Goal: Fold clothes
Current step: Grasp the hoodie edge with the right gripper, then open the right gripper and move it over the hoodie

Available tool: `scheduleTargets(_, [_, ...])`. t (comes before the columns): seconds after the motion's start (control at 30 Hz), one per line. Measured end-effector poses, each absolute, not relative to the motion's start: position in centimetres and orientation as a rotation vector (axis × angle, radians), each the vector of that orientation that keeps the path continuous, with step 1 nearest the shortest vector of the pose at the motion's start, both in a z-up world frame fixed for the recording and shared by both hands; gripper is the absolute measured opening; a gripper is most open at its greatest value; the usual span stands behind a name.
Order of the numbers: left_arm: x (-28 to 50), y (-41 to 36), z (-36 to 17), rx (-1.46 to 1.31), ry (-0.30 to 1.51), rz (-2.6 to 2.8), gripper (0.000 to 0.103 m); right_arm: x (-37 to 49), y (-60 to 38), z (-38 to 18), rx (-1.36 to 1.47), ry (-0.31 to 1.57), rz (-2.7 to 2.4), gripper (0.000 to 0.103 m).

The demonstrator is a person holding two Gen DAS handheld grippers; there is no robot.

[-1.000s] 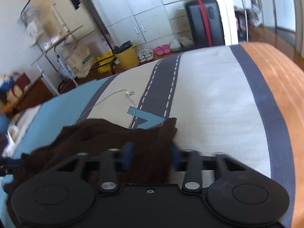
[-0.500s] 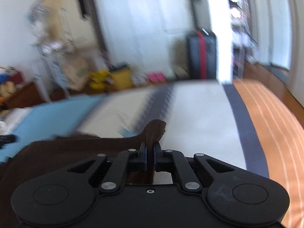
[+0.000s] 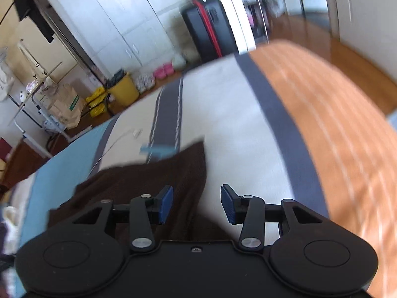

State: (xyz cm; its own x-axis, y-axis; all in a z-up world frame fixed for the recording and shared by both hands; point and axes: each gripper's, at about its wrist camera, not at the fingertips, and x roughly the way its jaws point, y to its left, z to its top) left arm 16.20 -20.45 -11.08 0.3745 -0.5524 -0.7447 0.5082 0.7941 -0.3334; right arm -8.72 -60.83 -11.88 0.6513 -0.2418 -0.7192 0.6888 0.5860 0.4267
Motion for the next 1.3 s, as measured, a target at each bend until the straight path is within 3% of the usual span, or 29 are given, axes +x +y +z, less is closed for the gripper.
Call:
scheduleTargets(0.3, [12.5,-19.9,-12.1,0.198,0.961,-0.662,0.062,-10.8,-55.1,-11.2,0.747,0.786,-0.557,0.056])
scheduleTargets(0.43, [12.8,-19.5,-11.9,0.204,0.967,-0.613,0.075,-12.2,-53.9,-13.1,0.818,0.886,-0.58,0.056])
scheduleTargets(0.57, [13.8,-18.3,-12.6,0.132,1.024,-0.605,0.076,-13.0,-52.8,-14.2,0.896,0.914,-0.514,0.056])
scheduleTargets(0.6, [14.0,-18.0,-12.7,0.111,1.032,-0.609,0.076,-12.9,-52.3,-14.4,0.886,0.922,-0.485,0.045])
scheduleTargets(0.63, [14.2,-17.7,-12.8,0.093,1.04,-0.613,0.076,-12.5,-51.5,-14.3,0.843,0.925,-0.439,0.022])
scheduleTargets(0.67, [14.2,-17.6,-12.8,0.09,1.043,-0.615,0.076,-12.0,-50.6,-14.1,0.782,0.935,-0.405,0.008])
scheduleTargets(0.8, [14.6,-16.9,-13.1,0.062,1.077,-0.614,0.076,-11.8,-46.7,-13.2,0.336,1.035,-0.573,0.007])
scheduleTargets(0.87, [14.6,-16.7,-12.9,0.043,1.08,-0.615,0.076,-12.3,-46.9,-13.6,0.409,1.034,-0.569,0.007])
scheduleTargets(0.93, [14.3,-16.7,-12.3,0.041,1.06,-0.623,0.074,-12.5,-47.5,-13.9,0.474,1.02,-0.574,0.009])
scheduleTargets(1.0, [13.2,-16.5,-10.7,0.039,0.995,-0.668,0.074,-13.1,-47.8,-13.2,0.498,0.99,-0.621,0.043])
scheduleTargets(1.2, [9.4,-15.5,-7.7,-0.145,0.858,-0.926,0.074,-16.8,-46.8,-9.9,0.785,0.632,-0.433,0.062])
scheduleTargets(1.3, [8.3,-17.5,-8.7,-0.188,0.885,-1.003,0.074,-17.2,-45.3,-12.5,0.991,0.594,-0.265,0.063])
